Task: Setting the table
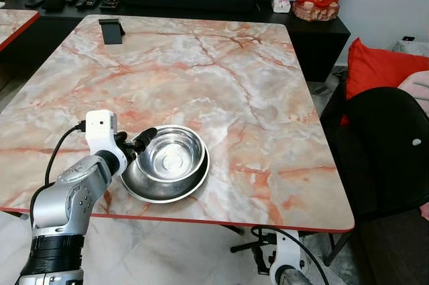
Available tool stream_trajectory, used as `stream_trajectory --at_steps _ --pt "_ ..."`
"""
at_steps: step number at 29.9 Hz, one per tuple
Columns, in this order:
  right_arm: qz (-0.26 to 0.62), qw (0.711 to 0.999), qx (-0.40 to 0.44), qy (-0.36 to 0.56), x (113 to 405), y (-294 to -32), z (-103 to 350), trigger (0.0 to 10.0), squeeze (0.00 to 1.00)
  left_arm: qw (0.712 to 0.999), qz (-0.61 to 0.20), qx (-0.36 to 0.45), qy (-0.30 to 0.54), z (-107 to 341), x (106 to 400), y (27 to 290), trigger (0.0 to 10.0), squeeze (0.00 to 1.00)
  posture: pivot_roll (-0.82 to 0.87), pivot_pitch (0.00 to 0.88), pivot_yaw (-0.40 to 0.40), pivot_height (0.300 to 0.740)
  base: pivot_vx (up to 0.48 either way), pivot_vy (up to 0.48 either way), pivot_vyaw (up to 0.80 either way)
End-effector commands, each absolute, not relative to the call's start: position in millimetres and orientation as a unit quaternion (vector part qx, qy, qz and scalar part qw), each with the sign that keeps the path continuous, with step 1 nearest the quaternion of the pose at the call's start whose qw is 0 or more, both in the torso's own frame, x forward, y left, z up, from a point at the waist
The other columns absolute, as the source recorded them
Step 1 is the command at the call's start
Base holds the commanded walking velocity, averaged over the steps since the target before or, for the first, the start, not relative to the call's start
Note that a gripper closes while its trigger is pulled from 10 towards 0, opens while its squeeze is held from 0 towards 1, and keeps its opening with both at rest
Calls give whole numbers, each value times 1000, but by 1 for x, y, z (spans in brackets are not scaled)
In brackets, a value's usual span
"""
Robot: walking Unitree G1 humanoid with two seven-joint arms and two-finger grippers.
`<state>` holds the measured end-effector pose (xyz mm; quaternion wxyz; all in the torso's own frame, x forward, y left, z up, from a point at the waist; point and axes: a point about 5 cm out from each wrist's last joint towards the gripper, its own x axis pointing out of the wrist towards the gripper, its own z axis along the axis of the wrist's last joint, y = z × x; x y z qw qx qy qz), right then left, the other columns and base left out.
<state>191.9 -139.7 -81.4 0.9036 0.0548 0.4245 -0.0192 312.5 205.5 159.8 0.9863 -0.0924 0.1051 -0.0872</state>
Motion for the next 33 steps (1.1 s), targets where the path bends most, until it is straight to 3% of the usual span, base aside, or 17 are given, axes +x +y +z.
stream_trajectory --at_steps 1,5,8,17,33 --pt "-19 902 53 429 192 -141 -82 10000 0 992 -93 -72 49 180 315 204 10000 0 11 52 -55 740 0 0 0" --pt "-20 902 53 429 192 -141 -82 10000 0 994 -90 -40 -39 203 315 198 10000 0 13 54 -54 740 0 0 0" --pt "-19 902 54 428 192 -141 -82 10000 0 994 -63 53 -66 194 313 190 10000 0 3 52 -50 740 0 0 0" --pt "-27 903 58 425 191 -140 -82 10000 0 990 -1 72 -120 178 306 183 10000 0 -7 35 -42 740 0 0 0" --pt "-29 902 58 426 188 -139 -83 10000 0 986 -3 62 -158 179 309 171 10000 0 2 7 -35 740 0 67 0"
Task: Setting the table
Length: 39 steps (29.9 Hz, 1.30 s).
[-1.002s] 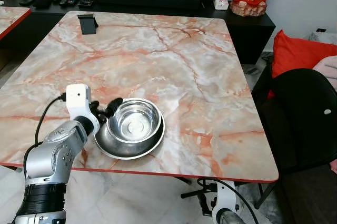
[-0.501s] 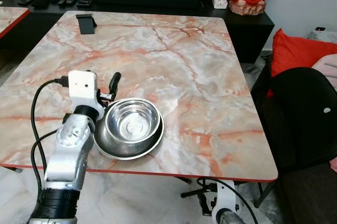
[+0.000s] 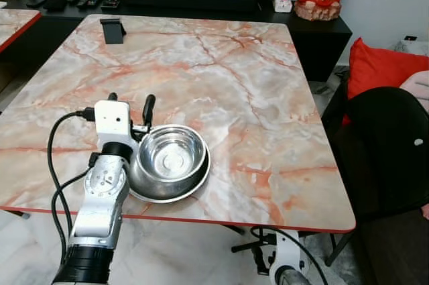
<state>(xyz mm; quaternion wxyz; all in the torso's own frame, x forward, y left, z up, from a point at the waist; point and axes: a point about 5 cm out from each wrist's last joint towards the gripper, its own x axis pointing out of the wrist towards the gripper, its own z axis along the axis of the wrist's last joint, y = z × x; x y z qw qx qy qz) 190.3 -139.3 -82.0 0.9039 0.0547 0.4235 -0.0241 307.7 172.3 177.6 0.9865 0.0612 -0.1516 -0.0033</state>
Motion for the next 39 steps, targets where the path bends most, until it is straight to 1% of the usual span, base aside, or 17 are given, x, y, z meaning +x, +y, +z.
stream_trajectory --at_steps 1,39 --pt "-29 902 58 427 188 -139 -83 10000 0 986 -3 62 -157 179 310 170 10000 0 2 7 -35 740 0 270 0" --pt "-28 904 58 423 191 -138 -82 10000 0 983 0 64 -172 182 312 169 10000 0 10 40 -37 740 0 280 0"
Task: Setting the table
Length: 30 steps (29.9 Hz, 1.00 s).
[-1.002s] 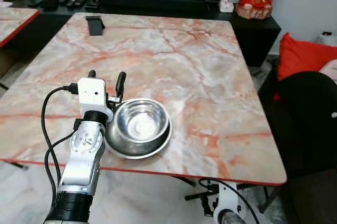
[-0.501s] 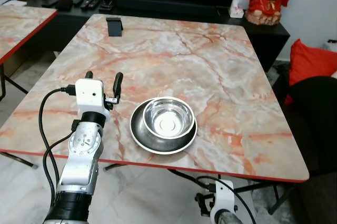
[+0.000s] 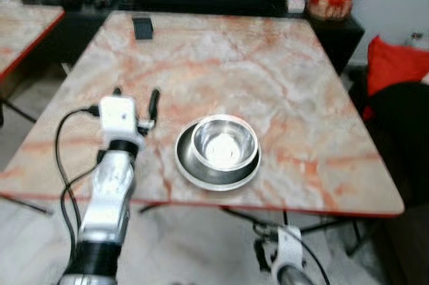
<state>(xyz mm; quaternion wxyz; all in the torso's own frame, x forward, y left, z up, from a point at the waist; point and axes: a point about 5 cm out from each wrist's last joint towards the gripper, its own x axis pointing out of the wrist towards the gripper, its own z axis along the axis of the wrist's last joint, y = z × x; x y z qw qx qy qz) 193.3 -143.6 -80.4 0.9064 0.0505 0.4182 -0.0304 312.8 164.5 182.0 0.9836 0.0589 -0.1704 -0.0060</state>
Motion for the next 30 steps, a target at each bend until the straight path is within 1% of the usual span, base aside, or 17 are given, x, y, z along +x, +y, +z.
stream_trajectory --at_steps 1,9,30 --pt "-28 904 57 423 191 -138 -82 10000 0 983 0 64 -171 182 312 169 10000 0 10 40 -37 740 0 356 0" --pt "-23 906 47 419 193 -139 -81 10000 0 983 0 65 -171 182 312 168 10000 0 10 42 -36 740 0 358 0" --pt "-20 907 48 418 193 -138 -80 10000 0 983 2 68 -169 181 313 171 10000 0 7 37 -33 740 0 357 800"
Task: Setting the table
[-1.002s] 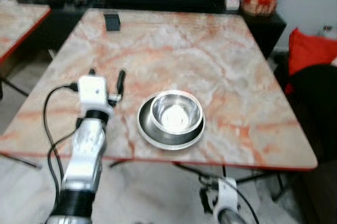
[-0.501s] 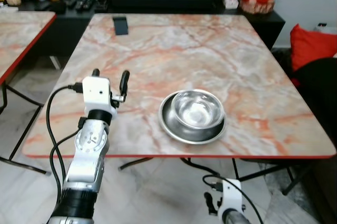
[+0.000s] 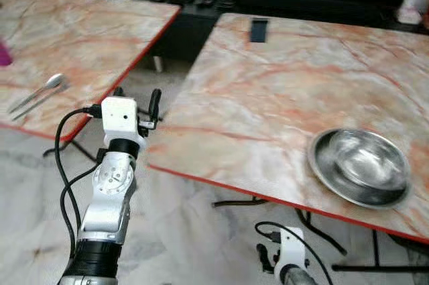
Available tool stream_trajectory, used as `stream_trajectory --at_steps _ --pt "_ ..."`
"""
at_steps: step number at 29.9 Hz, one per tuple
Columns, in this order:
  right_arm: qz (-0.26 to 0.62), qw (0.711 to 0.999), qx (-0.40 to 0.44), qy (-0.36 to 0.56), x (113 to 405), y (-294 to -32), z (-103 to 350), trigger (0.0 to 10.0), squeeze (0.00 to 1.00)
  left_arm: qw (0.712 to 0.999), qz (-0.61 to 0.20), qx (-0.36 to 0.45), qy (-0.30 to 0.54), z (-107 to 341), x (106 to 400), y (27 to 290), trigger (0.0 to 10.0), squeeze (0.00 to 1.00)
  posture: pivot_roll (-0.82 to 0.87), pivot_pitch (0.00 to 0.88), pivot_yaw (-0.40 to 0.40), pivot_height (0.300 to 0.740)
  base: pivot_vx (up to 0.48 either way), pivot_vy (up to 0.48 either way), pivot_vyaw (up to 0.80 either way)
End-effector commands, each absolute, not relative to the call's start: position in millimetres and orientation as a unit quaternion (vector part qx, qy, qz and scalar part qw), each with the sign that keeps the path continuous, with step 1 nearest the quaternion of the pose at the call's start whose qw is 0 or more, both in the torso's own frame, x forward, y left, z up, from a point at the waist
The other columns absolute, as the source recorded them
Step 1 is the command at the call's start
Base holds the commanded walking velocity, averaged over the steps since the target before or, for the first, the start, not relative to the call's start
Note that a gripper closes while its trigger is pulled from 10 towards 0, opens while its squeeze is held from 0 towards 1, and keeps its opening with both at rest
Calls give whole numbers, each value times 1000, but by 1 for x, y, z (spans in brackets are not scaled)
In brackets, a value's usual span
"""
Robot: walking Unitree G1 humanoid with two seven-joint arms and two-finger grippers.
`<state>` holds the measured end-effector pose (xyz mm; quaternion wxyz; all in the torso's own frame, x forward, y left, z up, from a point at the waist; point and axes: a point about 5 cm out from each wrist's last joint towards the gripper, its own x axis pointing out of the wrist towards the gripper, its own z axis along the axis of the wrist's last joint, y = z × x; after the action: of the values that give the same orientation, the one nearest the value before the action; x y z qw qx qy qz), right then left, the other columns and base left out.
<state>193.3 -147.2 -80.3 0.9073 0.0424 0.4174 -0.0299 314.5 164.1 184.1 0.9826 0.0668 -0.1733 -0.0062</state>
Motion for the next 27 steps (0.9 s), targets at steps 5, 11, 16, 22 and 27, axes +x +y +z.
stream_trajectory --at_steps 5,11,16,22,27 --pt "-21 907 49 419 193 -138 -81 10000 0 983 2 68 -169 181 313 171 10000 0 9 30 -35 740 0 362 386" --pt "-26 906 56 418 192 -138 -81 10000 0 983 1 70 -167 180 314 172 10000 0 4 17 -35 740 0 362 0" --pt "-24 906 53 420 191 -139 -81 10000 0 984 1 71 -164 177 314 173 10000 0 6 6 -37 740 0 365 0" --pt "-26 906 55 419 191 -138 -82 10000 0 988 7 78 -136 160 313 180 10000 0 6 0 -36 740 0 364 0" --pt "-25 906 54 419 190 -139 -82 10000 0 991 41 75 -98 137 307 198 10000 0 8 0 -40 740 0 363 0"
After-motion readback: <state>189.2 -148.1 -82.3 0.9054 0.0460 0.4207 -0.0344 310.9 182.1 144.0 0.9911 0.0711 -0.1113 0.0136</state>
